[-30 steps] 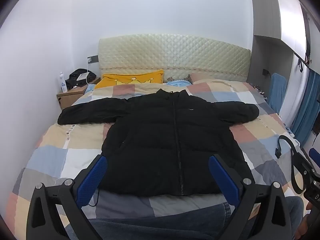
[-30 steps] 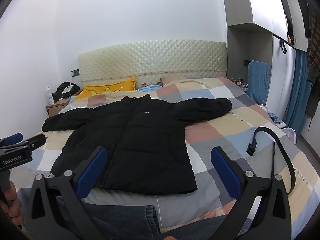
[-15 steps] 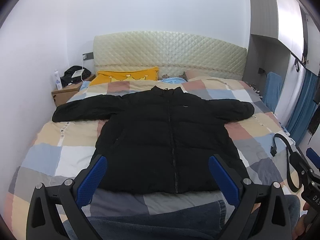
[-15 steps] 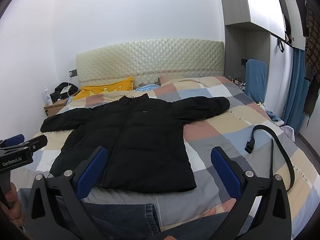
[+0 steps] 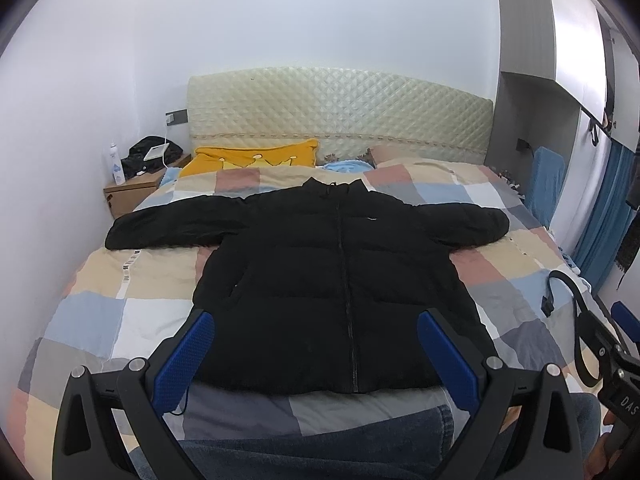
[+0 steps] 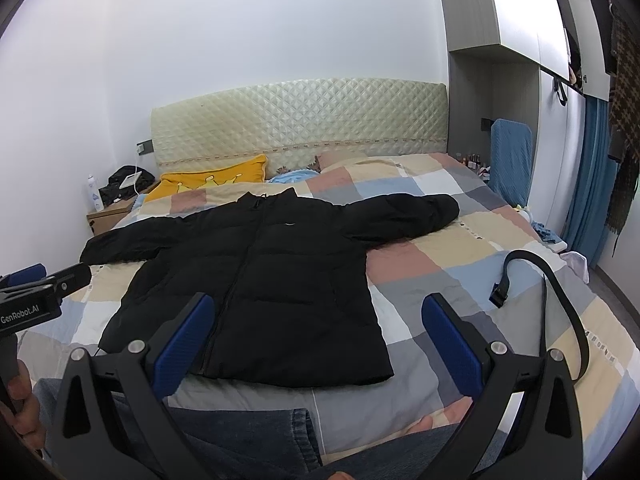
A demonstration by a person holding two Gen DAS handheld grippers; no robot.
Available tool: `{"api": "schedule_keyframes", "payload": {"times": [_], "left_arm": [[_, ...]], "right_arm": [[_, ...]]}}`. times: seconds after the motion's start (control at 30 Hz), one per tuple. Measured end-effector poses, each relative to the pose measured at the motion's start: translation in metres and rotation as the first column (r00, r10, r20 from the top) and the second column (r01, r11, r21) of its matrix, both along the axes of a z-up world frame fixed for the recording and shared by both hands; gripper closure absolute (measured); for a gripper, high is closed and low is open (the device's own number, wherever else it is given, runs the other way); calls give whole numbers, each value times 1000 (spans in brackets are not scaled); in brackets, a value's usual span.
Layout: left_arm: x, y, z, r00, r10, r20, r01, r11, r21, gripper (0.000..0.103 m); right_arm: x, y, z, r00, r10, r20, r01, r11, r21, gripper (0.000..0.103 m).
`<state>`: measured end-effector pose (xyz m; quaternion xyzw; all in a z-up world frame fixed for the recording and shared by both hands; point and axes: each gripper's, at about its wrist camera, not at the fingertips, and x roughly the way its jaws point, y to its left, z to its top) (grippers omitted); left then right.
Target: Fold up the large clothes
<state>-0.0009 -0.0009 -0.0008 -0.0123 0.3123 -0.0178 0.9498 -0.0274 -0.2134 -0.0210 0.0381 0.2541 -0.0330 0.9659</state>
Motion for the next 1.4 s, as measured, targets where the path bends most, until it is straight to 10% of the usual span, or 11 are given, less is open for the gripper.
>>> {"api": "schedule_keyframes", "payload": {"times": [1.4], "left_arm": [[0, -4, -7, 1000, -7, -15, 7, 1000, -16, 0]], "right_arm": [[4, 4, -3, 1000, 6, -15, -6, 1000, 5, 0]]}}
